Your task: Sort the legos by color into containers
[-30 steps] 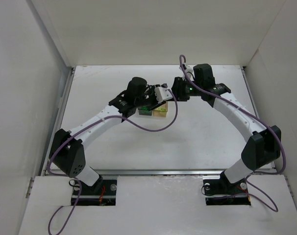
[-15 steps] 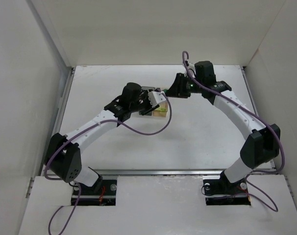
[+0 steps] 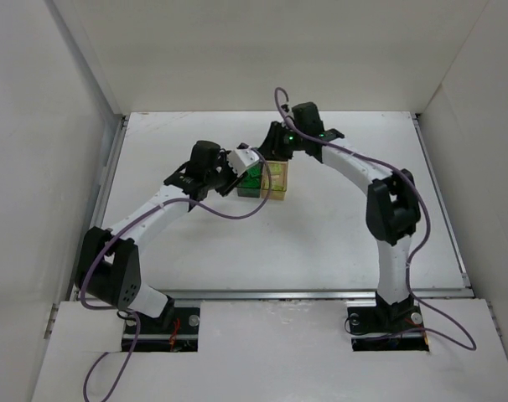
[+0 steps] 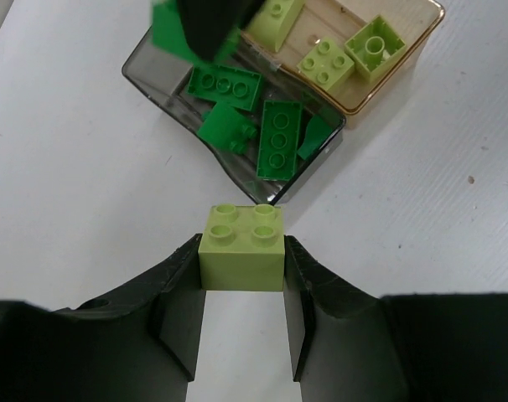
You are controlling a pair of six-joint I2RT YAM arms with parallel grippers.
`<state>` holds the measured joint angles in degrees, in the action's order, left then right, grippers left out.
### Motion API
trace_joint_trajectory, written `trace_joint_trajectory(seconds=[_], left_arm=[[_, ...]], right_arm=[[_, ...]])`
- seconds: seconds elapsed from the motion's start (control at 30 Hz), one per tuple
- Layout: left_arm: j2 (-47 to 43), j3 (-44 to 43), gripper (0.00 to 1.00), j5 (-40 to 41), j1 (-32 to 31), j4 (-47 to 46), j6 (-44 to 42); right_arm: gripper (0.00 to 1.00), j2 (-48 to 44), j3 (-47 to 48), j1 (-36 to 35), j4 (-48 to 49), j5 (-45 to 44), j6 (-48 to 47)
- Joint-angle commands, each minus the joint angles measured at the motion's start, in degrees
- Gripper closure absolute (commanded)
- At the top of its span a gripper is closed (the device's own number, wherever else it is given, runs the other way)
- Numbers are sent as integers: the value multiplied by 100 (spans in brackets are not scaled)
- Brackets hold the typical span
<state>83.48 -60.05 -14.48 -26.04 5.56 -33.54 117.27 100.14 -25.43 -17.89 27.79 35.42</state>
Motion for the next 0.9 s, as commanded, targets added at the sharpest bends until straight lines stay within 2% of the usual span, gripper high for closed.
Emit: trace_joint_trajectory(seconds=[0.0, 0.1, 0.13, 0.23, 0.4, 0.47, 0.57, 0.7, 0.87], left_arm=[[-359, 90, 100, 51, 134, -205, 181], [-359, 90, 100, 51, 135, -257, 181], [-359, 90, 100, 51, 135, -257, 181], [-359, 90, 100, -28, 135, -310, 181], [52, -269, 100, -143, 135, -310, 120], [264, -506, 100, -143, -32, -241, 120], [773, -1095, 100, -212, -190, -170, 120], [1652, -2052, 100, -283, -480, -38, 181], [2934, -3458, 100, -231, -779, 261, 628]], right_arm=[[81, 374, 524, -208, -101, -11, 88], [59, 559, 638, -208, -153, -11, 141], [47, 560, 639, -208, -153, -11, 141], [27, 446, 639, -208, -153, 172, 1], [19, 69, 639, -208, -294, 367, -342], [19, -72, 586, -7, -294, 481, -343], [19, -494, 279, 266, -294, 351, -343], [19, -1153, -520, 976, -294, -114, -395], [19, -1707, -1355, 1628, -425, -458, -614]])
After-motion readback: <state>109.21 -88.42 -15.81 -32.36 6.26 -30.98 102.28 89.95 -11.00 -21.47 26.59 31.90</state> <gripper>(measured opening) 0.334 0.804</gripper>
